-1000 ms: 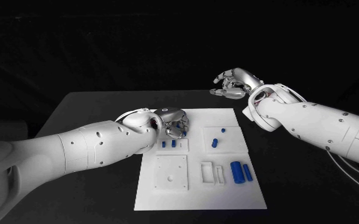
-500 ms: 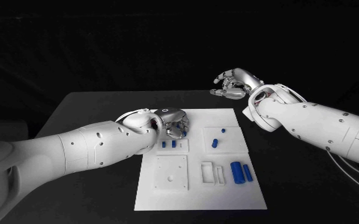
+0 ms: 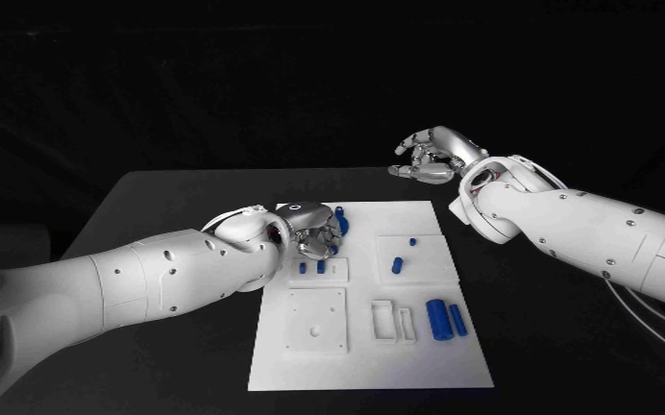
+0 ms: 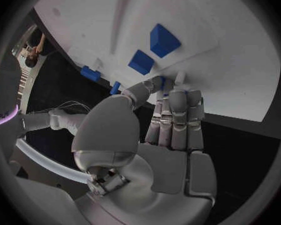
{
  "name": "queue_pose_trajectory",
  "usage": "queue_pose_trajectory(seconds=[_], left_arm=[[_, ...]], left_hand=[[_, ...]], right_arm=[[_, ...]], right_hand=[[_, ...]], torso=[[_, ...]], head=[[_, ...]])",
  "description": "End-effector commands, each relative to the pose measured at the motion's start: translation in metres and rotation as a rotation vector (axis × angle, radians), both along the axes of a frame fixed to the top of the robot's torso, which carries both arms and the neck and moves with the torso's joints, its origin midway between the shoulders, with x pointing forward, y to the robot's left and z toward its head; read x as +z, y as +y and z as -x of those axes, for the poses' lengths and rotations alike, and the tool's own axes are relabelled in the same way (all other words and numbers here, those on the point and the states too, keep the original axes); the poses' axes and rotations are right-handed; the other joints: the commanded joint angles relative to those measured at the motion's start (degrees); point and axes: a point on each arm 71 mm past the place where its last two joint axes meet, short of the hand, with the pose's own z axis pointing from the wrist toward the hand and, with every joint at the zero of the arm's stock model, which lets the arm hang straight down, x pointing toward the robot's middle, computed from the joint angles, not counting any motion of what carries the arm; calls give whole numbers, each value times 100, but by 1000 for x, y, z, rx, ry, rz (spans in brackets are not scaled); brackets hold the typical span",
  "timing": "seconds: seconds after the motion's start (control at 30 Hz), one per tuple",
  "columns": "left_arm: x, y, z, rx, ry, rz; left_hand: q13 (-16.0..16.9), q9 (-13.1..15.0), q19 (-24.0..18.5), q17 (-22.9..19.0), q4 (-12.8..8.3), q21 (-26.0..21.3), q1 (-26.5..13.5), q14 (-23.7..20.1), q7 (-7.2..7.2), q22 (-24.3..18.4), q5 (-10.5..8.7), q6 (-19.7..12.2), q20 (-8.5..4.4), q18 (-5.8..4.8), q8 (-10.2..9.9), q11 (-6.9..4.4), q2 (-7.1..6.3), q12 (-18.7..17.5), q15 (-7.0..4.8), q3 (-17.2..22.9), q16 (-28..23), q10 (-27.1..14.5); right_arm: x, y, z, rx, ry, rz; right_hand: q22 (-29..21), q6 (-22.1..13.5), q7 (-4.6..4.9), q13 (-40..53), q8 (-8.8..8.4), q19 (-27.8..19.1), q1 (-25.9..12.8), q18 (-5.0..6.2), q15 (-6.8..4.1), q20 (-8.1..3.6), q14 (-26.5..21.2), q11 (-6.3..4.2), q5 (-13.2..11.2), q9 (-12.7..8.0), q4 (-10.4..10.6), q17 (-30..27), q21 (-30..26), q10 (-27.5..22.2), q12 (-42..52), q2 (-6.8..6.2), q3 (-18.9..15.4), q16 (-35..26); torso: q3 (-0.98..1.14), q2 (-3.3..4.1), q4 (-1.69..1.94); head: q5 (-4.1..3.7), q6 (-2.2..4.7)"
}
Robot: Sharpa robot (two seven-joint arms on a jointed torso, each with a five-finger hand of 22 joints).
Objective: Assemble the parts on the task board
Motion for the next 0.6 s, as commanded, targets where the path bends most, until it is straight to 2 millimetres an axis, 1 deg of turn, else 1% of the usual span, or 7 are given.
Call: queue_pose_trajectory(seconds=[0.03, 0.2, 0.43, 0.6], left_arm=[[-3, 1, 3, 6, 13, 22], [-1, 2, 3, 17, 5, 57], [4, 7, 3, 37, -10, 101], [12, 10, 1, 55, -14, 140]], left_hand=[[-7, 9, 38, 5, 2, 15, -71, 61, -2, 8, 32, 68, -249, 82, 40, -24, 22, 13, 5, 0, 31, 54], [-10, 8, 49, 0, 10, 11, -84, 76, -8, 7, 27, 82, -256, 82, 46, -29, 21, 8, 0, 3, 25, 65], [-16, 3, 73, -5, 10, 9, -84, 104, -11, 4, 44, 87, -268, 85, 46, -34, 12, -1, -6, 16, 20, 76], [-20, 1, 82, -10, 5, 6, -83, 111, -15, 4, 61, 95, -272, 86, 48, -36, -3, -5, -8, 23, 12, 85]], right_arm=[[0, 2, 1, 15, 0, 4], [0, 2, 0, 15, -1, 4], [0, 2, 0, 17, -1, 4], [0, 3, 0, 19, -1, 4]], right_hand=[[7, 0, 27, -7, 17, 7, 60, 204, 16, 27, -39, 3, 21, -5, 18, -8, -39, -33, 29, 18, 19, -5], [9, 0, 27, -9, 18, 7, 61, 204, 16, 27, -40, 3, 21, -5, 19, -9, -40, -33, 30, 18, 19, -4], [10, 0, 27, -12, 18, 8, 61, 204, 16, 28, -40, 3, 22, -5, 21, -10, -41, -34, 33, 19, 19, -4], [11, -1, 27, -15, 18, 8, 61, 204, 16, 28, -40, 3, 22, -6, 23, -11, -42, -34, 35, 19, 18, -3]], torso=[[1, 0, 7], [0, 1, 2], [3, 2, 4], [2, 2, 2]], head=[[-2, -1], [15, 8], [39, 29], [56, 40]])
